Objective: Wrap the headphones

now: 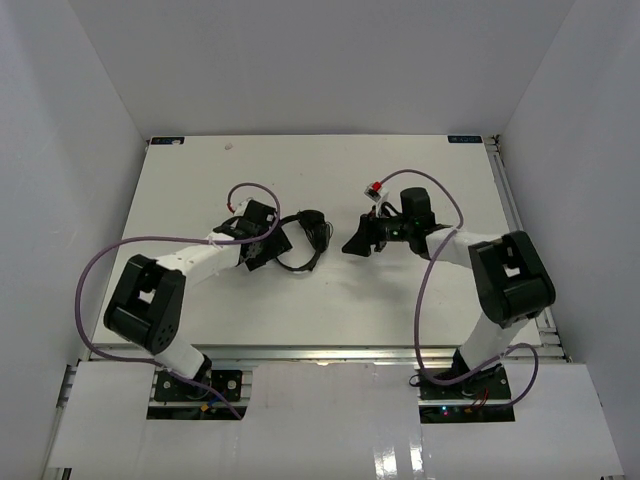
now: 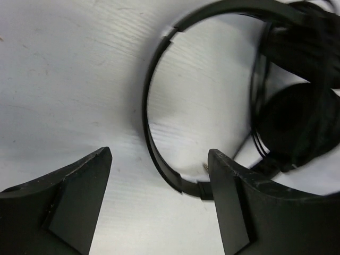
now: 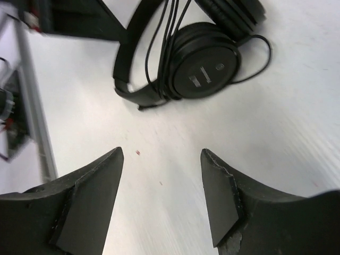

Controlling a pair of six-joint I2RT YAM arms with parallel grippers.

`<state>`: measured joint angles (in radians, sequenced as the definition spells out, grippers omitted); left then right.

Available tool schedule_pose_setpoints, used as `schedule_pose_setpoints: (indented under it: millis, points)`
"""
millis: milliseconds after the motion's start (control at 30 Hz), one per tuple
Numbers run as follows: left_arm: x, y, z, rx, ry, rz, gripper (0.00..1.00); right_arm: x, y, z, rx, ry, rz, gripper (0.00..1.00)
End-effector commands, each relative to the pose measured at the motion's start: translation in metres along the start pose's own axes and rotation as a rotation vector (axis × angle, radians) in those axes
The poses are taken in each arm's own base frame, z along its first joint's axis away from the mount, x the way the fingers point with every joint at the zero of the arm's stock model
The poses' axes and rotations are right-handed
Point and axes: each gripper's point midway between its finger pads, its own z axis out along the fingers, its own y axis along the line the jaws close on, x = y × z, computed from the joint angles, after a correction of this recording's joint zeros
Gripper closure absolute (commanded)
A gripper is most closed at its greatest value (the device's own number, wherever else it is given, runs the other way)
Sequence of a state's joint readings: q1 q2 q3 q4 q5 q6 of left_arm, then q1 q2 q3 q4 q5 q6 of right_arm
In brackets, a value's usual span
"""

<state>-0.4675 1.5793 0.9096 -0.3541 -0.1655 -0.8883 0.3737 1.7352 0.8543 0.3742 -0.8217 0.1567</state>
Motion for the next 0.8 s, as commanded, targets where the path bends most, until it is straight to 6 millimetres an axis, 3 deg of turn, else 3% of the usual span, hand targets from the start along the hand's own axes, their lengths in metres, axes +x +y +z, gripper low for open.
schedule_pose_setpoints:
  millis: [0,33,67,100,200,333,467,567,767]
  points:
    - [-0.041,-0.046,-0.071,0.226,-0.104,0.102,0.12,-0.007,0.001,-0.048,0.197,0.107,-0.317,0.23]
    - [-0.043,-0.050,-0.083,0.261,-0.119,0.127,0.10,-0.015,0.003,-0.059,0.243,0.101,-0.377,0.14]
    - [-0.045,-0.055,-0.102,0.320,-0.141,0.167,0.07,-0.027,0.005,-0.073,0.307,0.084,-0.450,0.11]
    - [-0.045,-0.057,-0.114,0.361,-0.160,0.224,0.06,-0.044,0.012,-0.091,0.378,0.040,-0.517,0.10]
    - [-0.029,-0.065,-0.174,0.587,-0.190,0.374,0.02,-0.057,0.034,-0.122,0.458,-0.027,-0.561,0.10]
    - [-0.011,-0.037,-0.213,0.687,-0.308,0.482,0.02,-0.055,0.049,-0.156,0.571,-0.102,-0.523,0.10]
    - [-0.001,-0.014,-0.259,0.801,-0.481,0.523,0.02,-0.051,0.039,-0.187,0.737,-0.134,-0.432,0.10]
    - [0.002,-0.005,-0.273,0.830,-0.535,0.508,0.02,-0.052,0.036,-0.205,0.810,-0.153,-0.442,0.10]
    - [0.011,-0.004,-0.268,0.853,-0.505,0.496,0.02,-0.053,0.032,-0.230,0.905,-0.182,-0.419,0.10]
